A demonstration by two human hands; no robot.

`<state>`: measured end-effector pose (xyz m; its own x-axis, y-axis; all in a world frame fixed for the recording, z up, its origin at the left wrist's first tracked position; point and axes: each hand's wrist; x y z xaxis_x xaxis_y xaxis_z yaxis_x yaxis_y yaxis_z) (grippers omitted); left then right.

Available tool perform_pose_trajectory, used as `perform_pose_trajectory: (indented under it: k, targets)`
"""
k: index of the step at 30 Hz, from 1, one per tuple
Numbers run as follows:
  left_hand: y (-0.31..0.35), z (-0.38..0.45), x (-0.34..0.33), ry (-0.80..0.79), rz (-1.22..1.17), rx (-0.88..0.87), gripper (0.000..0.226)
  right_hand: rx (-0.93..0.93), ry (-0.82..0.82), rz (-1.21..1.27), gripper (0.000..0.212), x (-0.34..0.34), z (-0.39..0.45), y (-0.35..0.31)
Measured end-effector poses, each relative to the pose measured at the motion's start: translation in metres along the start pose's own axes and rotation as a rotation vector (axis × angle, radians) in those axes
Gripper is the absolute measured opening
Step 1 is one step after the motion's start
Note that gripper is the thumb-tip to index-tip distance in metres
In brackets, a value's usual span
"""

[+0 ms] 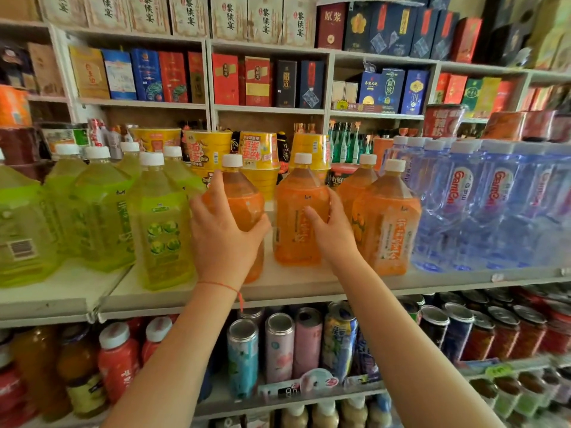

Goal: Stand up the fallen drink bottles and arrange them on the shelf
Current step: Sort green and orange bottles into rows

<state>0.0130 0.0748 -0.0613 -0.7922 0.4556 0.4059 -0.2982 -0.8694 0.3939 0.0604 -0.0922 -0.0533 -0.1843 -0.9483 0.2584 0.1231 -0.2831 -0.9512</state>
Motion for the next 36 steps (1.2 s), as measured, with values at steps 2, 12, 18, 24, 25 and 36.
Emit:
perform_pose_trajectory:
  k: [2,12,18,24,25,36]
  targets:
    - [0.000,0.000,0.002,-0.002,0.004,-0.005,0.100,-0.027,-0.043,-0.135,0.088,0.000,-0.001,0.002]
    - [0.013,-0.010,0.013,-0.034,0.086,-0.033,0.098,-0.182,-0.098,-0.304,0.045,-0.003,-0.001,0.002]
    - [0.034,-0.017,0.008,-0.054,0.080,-0.065,0.100,0.082,0.024,-0.043,0.040,0.001,-0.036,0.002]
    - [0.059,-0.017,-0.012,-0.104,0.085,-0.107,0.093,-0.008,0.018,0.171,0.032,0.002,-0.048,0.003]
    - [0.060,-0.017,-0.013,-0.096,0.052,-0.110,0.088,-0.034,0.015,0.183,0.032,0.004,-0.048,0.004]
    - [0.038,0.017,-0.040,-0.090,-0.980,0.591,0.048,-0.371,-0.062,0.342,0.067,0.008,-0.027,0.004]
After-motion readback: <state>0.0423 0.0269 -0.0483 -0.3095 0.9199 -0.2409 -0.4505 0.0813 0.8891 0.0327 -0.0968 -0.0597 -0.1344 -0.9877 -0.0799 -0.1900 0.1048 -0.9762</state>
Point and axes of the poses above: each hand's wrist, its own z-axis towards the middle knuckle, its own x-axis out of the back of the hand, y = z × x, and after that the axes turned 14 degrees about -x, right-handed
